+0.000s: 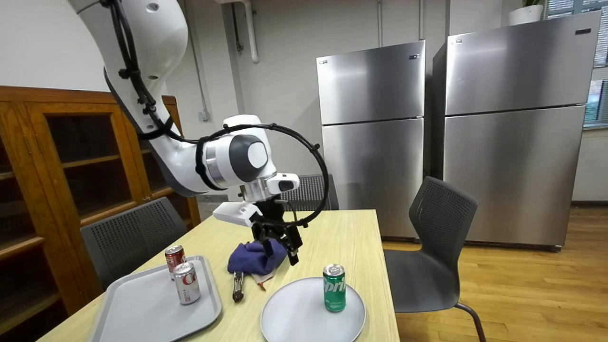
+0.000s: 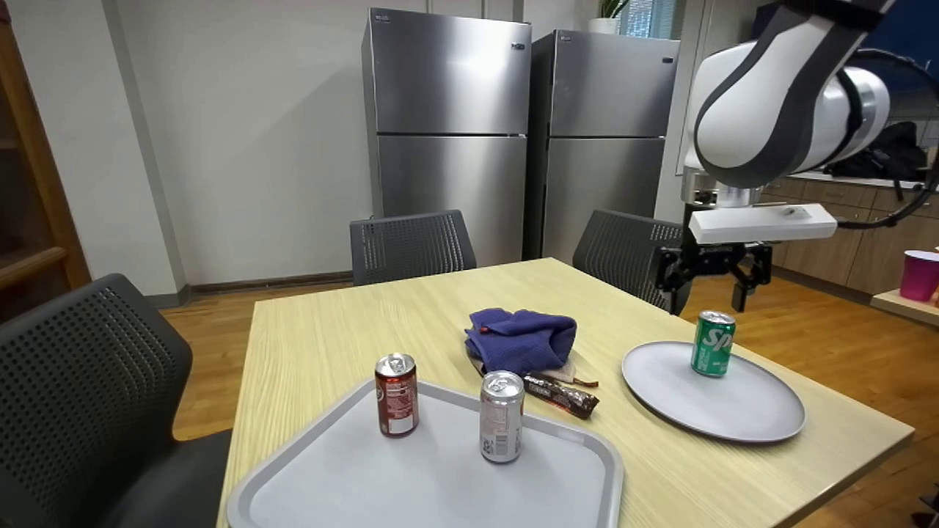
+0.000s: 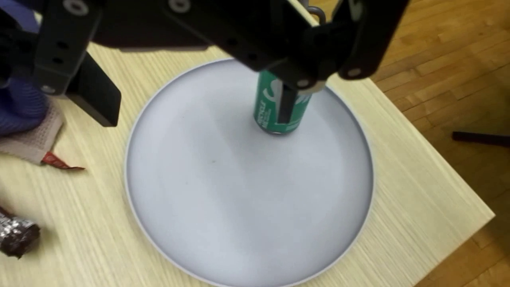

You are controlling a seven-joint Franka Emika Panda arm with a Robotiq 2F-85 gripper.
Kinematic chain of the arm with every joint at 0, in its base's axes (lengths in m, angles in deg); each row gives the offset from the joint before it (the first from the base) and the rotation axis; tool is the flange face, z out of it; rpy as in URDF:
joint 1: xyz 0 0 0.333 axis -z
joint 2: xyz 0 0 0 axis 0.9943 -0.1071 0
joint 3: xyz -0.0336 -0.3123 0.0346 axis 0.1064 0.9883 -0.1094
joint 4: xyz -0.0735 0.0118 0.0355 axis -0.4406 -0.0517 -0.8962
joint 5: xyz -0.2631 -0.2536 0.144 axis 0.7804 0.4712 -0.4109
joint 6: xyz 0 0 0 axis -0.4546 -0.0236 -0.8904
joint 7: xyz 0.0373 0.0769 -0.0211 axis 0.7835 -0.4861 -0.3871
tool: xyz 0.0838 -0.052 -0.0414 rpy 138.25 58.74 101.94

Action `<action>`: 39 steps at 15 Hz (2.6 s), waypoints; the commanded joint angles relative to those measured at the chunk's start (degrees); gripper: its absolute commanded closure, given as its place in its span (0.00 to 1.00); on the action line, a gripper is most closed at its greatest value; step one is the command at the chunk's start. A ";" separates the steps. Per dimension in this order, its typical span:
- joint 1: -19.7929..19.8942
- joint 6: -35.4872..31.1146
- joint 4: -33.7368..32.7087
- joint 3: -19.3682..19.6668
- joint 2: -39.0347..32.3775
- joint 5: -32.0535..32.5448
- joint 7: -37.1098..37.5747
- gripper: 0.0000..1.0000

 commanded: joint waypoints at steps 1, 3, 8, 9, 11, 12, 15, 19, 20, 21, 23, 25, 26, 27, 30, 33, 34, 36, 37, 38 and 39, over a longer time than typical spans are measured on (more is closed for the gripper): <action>3.01 -1.90 2.25 1.40 2.30 -0.40 -0.87 0.00; 4.38 -2.41 2.00 2.17 1.82 -1.14 -1.46 0.00; 6.34 -3.78 0.27 3.17 -0.30 -2.87 -1.06 0.00; 6.63 -4.01 -0.31 3.00 -1.04 -4.10 -1.49 0.00; 6.94 -4.69 -1.34 2.72 -2.44 -6.66 -1.94 0.00; 6.96 -5.08 -1.95 2.62 -3.21 -8.05 -2.14 0.00; 6.54 -6.32 -3.97 2.72 -5.60 -10.58 -1.81 0.00; 6.33 -5.89 -7.78 2.40 -9.16 -13.61 -2.14 0.00; 6.21 -5.79 -8.68 2.40 -10.00 -14.07 -2.10 0.00; 6.25 -5.56 -9.62 2.28 -10.83 -14.67 -2.27 0.00; 6.09 -5.15 -11.46 2.33 -12.52 -15.45 -2.16 0.00; 6.33 -4.53 -13.33 2.02 -14.19 -16.41 -2.57 0.00; 6.41 -4.32 -14.16 1.92 -14.98 -16.85 -2.67 0.00; 6.53 -4.07 -15.03 1.70 -15.85 -17.41 -2.88 0.00; 6.82 -3.19 -17.33 1.39 -18.10 -18.79 -3.63 0.00; 7.24 -2.38 -18.76 1.31 -19.60 -19.98 -4.32 0.00; 7.25 -2.16 -19.10 1.39 -19.91 -20.14 -4.39 0.00; 7.30 -1.67 -19.68 1.49 -20.54 -20.29 -4.43 0.00; 7.27 -1.40 -19.96 1.50 -20.89 -20.32 -4.37 0.00; 7.32 -1.13 -20.20 1.47 -21.18 -20.38 -4.40 0.00; 7.37 -0.90 -20.35 1.41 -21.37 -20.47 -4.44 0.00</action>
